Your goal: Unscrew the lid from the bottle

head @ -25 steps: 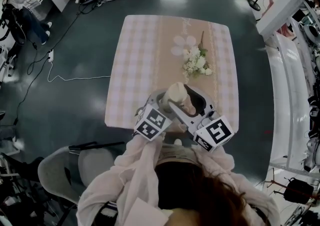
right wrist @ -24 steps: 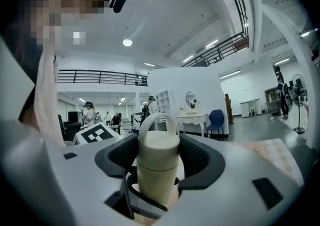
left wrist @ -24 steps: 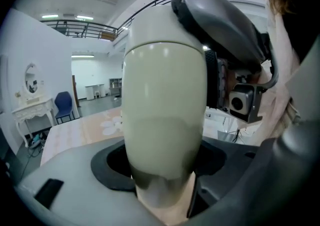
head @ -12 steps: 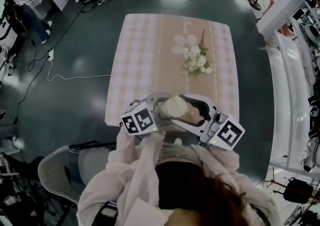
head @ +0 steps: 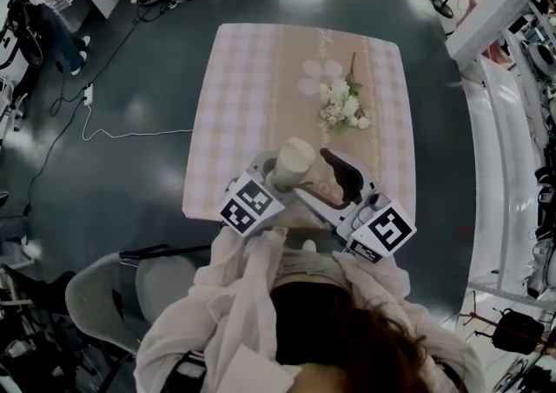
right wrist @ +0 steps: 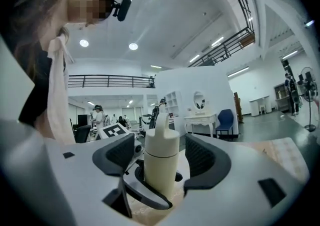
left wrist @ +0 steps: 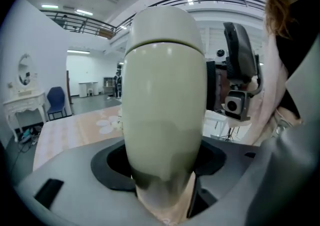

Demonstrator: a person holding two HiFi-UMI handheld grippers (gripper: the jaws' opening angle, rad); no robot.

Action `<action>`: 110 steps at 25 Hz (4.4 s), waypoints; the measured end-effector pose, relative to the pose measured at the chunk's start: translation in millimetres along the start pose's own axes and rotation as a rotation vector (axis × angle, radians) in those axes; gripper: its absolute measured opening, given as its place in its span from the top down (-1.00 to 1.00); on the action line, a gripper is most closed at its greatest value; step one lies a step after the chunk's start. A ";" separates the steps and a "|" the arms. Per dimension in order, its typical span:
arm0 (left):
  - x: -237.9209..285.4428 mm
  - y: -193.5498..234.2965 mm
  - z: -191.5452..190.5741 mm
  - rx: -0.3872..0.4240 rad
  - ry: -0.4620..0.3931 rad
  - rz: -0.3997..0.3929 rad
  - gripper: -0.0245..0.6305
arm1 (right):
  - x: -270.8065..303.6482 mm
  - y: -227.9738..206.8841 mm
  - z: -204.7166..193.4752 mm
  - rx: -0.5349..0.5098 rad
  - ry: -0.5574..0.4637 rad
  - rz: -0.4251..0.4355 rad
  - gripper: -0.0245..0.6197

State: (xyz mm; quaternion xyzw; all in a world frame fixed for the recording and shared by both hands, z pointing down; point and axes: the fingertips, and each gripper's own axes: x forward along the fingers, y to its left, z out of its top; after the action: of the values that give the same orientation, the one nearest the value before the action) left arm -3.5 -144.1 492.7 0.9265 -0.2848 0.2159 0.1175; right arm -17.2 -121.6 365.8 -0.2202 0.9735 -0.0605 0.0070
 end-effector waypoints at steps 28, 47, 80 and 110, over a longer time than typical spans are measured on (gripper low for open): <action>-5.0 -33.8 -4.5 0.189 0.027 -0.205 -0.04 | -7.8 9.5 1.4 0.022 -0.050 0.100 0.06; 0.6 -35.1 1.3 0.118 0.004 -0.145 -0.04 | 0.2 10.4 -0.5 0.035 -0.043 0.075 0.05; -2.5 -72.2 -6.4 0.186 0.127 -0.404 -0.04 | -15.0 20.6 10.6 -0.015 -0.086 0.233 -0.03; 5.3 -24.4 -5.3 0.022 0.098 -0.025 -0.04 | 3.7 -1.7 3.5 0.033 -0.032 -0.037 0.06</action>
State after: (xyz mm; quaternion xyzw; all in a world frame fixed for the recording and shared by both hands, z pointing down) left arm 12.8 -125.0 497.6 0.9195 -0.2646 0.2629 0.1239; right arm -19.7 -125.1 362.6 -0.2388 0.9680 -0.0729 0.0251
